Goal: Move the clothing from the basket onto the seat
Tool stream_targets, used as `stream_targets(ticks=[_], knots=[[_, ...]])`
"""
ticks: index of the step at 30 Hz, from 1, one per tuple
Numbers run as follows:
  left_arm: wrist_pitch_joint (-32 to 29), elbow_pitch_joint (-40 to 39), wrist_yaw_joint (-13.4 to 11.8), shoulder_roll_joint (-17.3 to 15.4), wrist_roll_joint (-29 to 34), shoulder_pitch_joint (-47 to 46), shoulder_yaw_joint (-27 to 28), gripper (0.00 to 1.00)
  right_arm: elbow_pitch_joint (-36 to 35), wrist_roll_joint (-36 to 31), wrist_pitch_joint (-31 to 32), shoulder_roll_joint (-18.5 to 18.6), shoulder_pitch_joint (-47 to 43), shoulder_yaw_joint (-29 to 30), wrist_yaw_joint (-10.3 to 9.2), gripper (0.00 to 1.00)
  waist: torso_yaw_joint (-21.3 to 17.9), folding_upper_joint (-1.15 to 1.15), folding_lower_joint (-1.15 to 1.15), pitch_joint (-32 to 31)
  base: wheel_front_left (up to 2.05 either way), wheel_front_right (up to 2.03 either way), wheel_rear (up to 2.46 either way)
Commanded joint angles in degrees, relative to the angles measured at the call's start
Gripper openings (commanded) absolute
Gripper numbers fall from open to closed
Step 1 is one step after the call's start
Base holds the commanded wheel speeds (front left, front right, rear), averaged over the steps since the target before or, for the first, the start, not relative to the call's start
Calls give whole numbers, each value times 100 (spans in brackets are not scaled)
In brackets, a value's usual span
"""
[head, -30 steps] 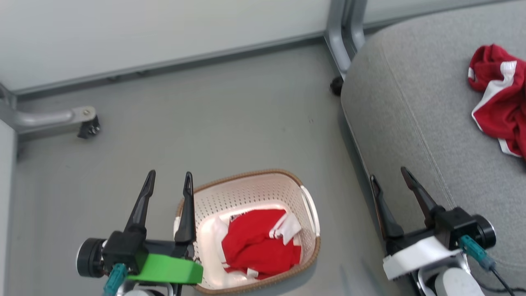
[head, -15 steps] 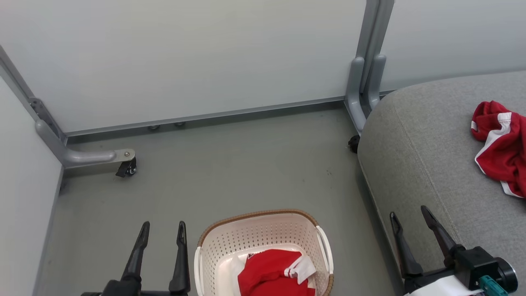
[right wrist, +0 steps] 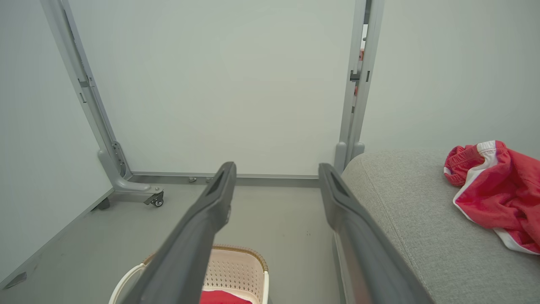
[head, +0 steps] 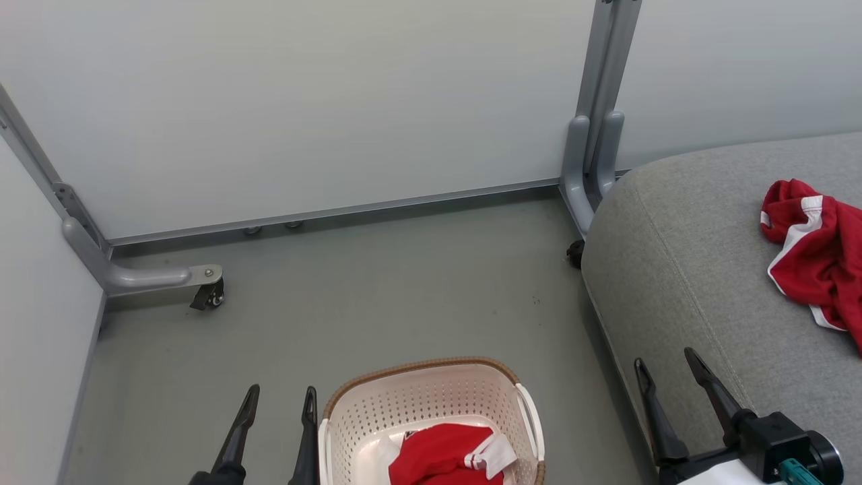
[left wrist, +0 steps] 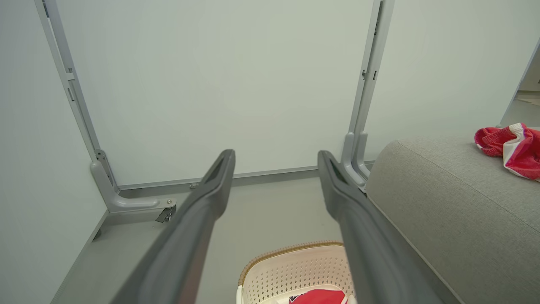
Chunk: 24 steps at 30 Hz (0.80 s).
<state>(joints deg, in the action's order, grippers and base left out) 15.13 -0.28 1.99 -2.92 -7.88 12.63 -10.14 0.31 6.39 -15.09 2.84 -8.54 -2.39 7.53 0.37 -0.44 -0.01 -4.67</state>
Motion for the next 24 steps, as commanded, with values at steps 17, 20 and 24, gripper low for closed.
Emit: stream_targets(ticks=[17,20,24], knots=[[2,-5,-33,4,-2,8,-74,100,59,-37,-11,12,-90,-83,-8,100,-36,44,1,-13,0,0,0],[2,-11,-47,4,4,1,-91,100,62,-46,-11,17,-104,-92,-8,100,-55,44,1,-11,0,0,0],[1,100,-32,3,-93,-5,-137,100,25,-52,-11,18,-98,-56,-8,100,-84,44,1,37,0,0,0]])
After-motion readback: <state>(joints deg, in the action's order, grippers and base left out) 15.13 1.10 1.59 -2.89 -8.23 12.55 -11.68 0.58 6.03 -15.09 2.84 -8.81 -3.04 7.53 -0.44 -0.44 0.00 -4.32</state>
